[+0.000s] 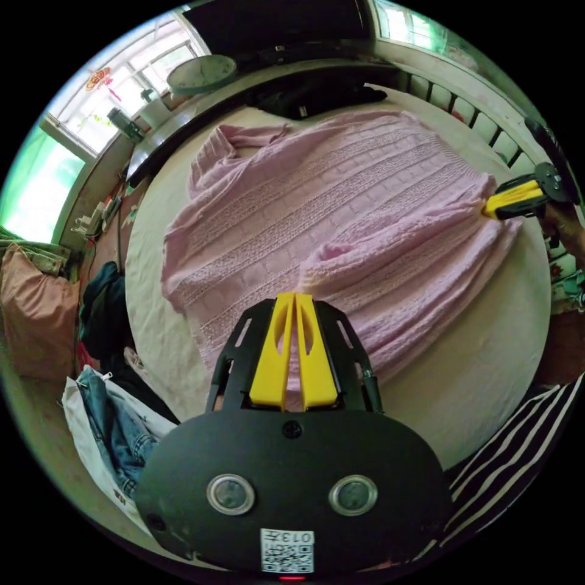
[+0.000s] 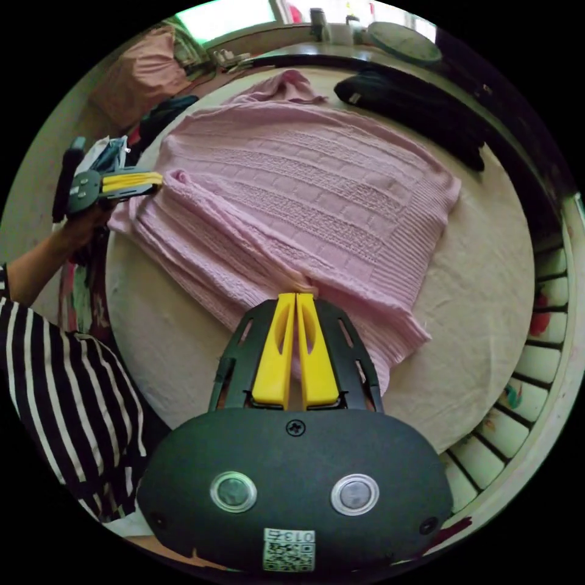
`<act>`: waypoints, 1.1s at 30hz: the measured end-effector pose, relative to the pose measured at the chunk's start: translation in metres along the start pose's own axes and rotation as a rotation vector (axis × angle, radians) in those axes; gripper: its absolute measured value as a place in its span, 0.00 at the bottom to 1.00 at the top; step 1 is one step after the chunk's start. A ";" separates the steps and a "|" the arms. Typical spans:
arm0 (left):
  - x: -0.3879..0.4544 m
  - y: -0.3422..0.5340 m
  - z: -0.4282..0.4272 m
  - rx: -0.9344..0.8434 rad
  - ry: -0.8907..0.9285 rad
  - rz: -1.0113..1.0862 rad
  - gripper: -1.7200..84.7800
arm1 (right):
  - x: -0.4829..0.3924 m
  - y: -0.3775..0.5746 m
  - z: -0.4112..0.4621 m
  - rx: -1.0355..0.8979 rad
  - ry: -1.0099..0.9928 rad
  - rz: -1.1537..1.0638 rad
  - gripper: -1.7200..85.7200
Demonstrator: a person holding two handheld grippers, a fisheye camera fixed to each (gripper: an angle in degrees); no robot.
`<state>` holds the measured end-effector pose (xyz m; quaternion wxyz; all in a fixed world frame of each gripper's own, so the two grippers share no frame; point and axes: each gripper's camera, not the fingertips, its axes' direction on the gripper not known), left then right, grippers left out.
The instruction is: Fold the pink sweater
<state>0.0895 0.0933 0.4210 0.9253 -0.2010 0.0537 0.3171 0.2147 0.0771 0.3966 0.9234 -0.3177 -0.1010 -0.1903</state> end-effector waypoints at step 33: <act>-0.152 -0.193 0.001 0.083 0.065 -0.082 0.04 | 0.005 -0.256 -0.021 -0.062 0.281 -0.385 0.04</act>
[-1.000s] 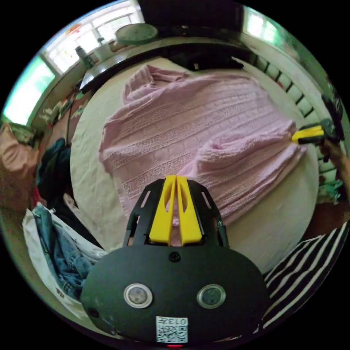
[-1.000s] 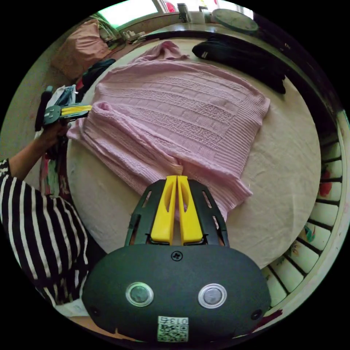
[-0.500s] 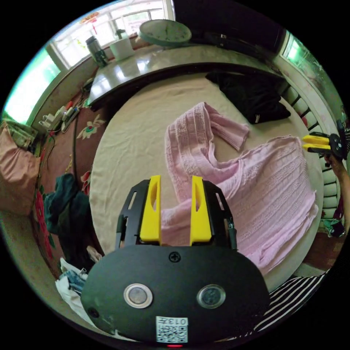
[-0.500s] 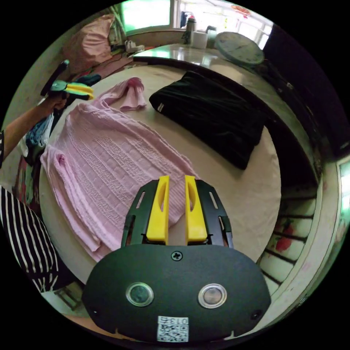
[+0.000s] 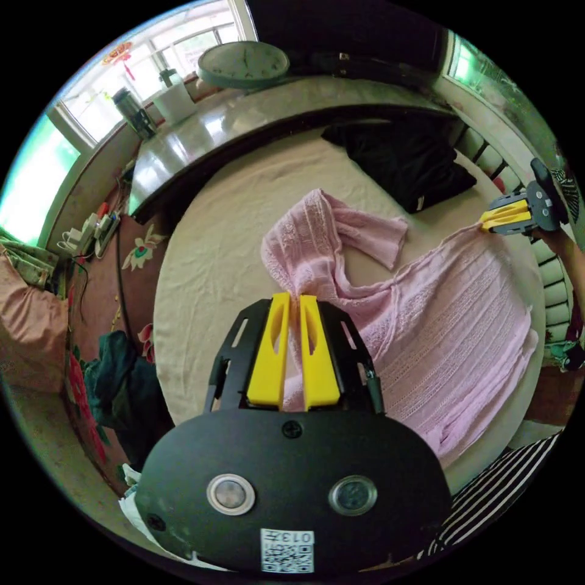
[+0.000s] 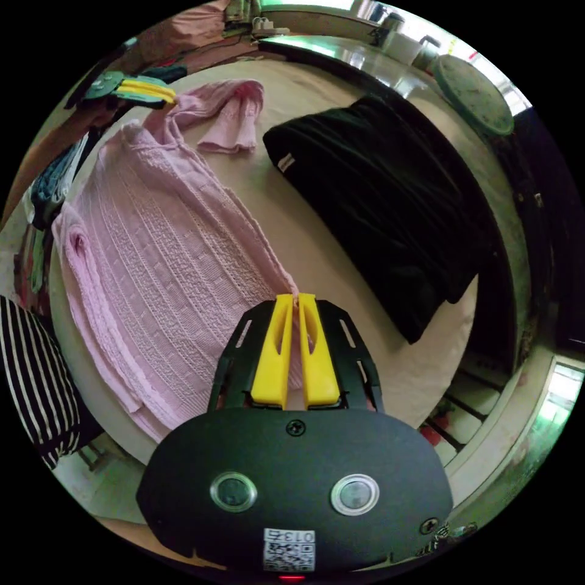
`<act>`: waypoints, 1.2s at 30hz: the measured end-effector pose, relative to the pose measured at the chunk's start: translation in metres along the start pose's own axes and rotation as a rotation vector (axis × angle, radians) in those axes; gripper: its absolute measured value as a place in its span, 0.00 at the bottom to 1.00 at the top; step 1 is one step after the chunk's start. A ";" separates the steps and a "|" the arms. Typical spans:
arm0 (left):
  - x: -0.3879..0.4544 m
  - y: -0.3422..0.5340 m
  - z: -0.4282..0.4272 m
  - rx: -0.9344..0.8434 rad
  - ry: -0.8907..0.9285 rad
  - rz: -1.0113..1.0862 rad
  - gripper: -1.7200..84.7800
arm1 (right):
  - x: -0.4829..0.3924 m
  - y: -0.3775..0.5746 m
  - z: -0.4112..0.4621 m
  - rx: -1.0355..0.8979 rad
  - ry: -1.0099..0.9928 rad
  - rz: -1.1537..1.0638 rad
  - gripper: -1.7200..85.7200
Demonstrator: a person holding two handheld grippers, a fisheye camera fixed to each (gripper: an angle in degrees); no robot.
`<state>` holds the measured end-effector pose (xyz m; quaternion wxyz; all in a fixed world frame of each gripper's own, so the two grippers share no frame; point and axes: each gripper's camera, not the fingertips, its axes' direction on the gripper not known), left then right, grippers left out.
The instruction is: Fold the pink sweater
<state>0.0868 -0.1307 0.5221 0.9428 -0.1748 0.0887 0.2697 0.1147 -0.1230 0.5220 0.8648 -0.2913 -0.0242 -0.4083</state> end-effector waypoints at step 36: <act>0.085 0.249 -0.077 0.034 -0.135 -0.049 0.04 | -0.177 0.110 -0.036 0.077 0.255 0.095 0.09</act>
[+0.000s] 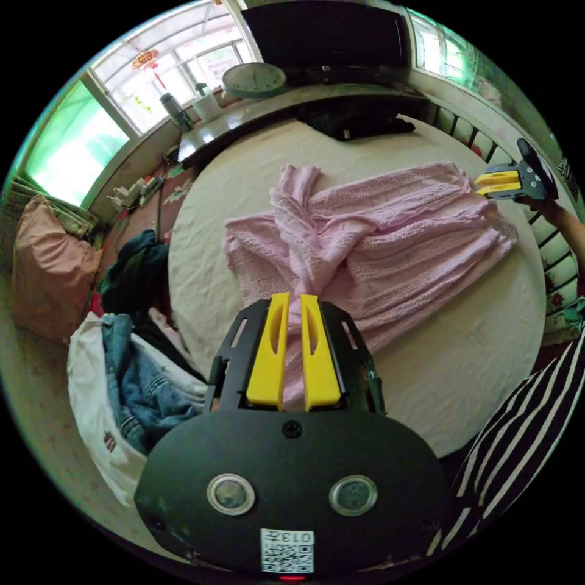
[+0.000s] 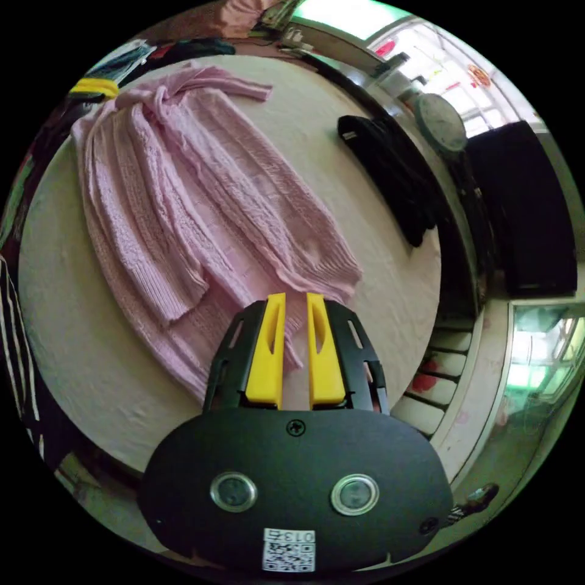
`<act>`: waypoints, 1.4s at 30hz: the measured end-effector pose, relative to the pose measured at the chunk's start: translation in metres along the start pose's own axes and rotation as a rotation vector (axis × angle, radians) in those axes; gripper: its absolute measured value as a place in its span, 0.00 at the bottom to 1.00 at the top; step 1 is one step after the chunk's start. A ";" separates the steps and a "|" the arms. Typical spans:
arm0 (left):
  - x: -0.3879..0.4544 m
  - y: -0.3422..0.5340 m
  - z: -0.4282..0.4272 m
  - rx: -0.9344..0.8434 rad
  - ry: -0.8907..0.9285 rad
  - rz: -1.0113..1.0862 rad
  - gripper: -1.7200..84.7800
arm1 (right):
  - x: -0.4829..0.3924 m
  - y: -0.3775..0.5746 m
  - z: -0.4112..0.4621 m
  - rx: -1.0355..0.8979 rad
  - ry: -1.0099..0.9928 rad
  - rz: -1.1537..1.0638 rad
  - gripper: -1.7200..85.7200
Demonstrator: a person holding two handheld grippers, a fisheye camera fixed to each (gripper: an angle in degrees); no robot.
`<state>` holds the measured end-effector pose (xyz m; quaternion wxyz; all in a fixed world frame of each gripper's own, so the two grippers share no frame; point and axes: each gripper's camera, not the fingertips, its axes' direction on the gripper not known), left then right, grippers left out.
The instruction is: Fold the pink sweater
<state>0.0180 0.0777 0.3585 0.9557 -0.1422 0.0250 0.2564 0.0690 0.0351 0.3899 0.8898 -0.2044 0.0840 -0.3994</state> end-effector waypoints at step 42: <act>-0.141 -0.067 0.106 -0.021 0.393 0.055 0.11 | -0.004 -0.279 0.017 0.014 -0.449 0.063 0.10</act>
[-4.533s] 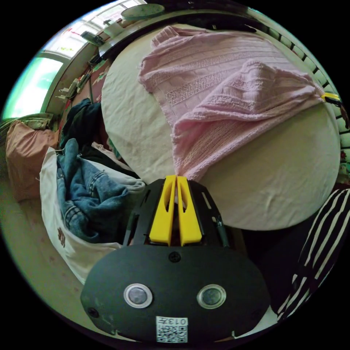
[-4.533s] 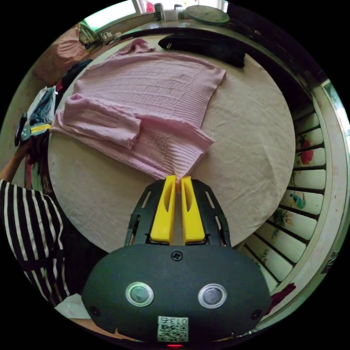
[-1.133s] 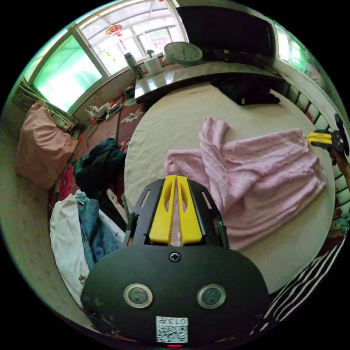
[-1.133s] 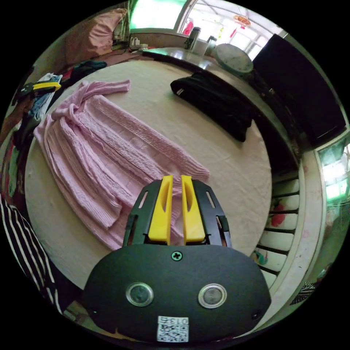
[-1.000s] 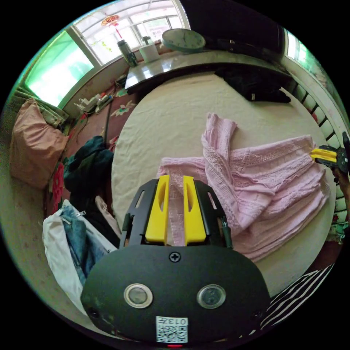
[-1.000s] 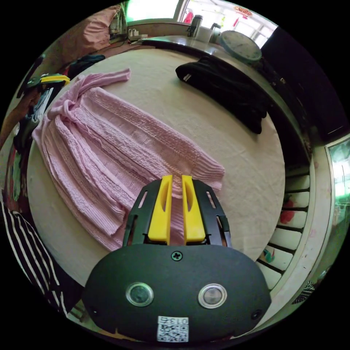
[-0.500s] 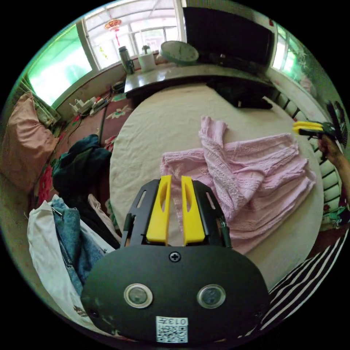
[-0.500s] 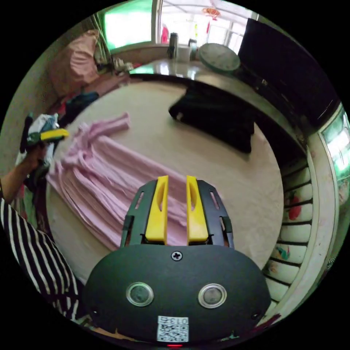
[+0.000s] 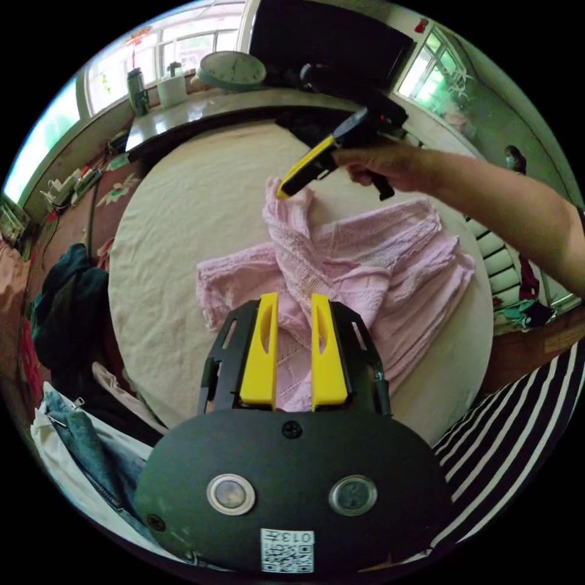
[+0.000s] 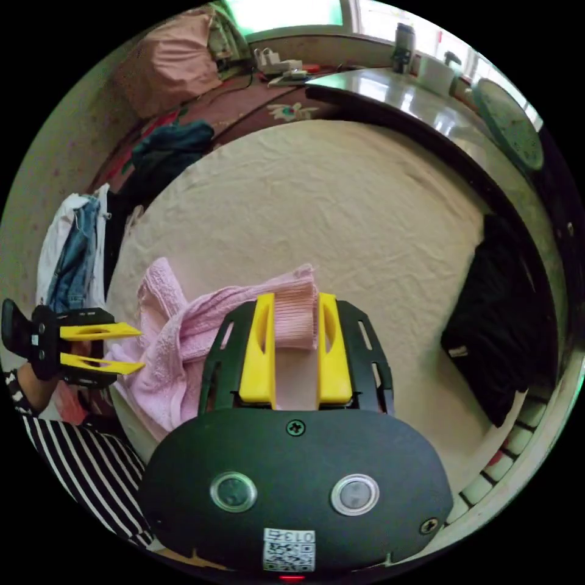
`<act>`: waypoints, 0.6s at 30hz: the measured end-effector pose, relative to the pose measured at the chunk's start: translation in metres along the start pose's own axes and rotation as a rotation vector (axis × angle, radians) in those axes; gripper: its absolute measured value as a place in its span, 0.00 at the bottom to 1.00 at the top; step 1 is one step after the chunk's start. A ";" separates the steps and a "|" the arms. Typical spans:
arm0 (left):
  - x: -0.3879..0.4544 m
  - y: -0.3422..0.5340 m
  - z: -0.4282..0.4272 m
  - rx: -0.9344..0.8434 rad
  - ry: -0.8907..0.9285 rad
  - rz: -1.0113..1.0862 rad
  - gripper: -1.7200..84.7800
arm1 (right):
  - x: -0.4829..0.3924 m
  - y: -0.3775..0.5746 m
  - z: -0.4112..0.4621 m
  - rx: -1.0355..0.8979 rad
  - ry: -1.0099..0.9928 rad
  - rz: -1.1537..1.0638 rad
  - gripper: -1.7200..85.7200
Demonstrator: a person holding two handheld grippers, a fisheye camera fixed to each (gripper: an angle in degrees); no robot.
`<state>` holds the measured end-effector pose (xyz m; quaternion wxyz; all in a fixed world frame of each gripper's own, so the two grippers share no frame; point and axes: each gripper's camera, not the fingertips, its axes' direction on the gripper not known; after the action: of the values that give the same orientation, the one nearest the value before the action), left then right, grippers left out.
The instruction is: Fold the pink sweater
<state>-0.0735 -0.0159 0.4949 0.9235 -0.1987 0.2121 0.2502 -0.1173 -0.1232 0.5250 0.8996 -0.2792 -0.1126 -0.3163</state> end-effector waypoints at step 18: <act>0.031 -0.037 -0.007 0.047 -0.001 0.251 0.13 | -0.067 0.287 -0.250 0.599 0.213 -0.109 0.04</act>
<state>-0.0309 -0.0373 0.4839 0.8894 -0.1489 0.2408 0.3590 0.0187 -0.0477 0.1716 0.9303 0.0391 -0.1207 -0.3441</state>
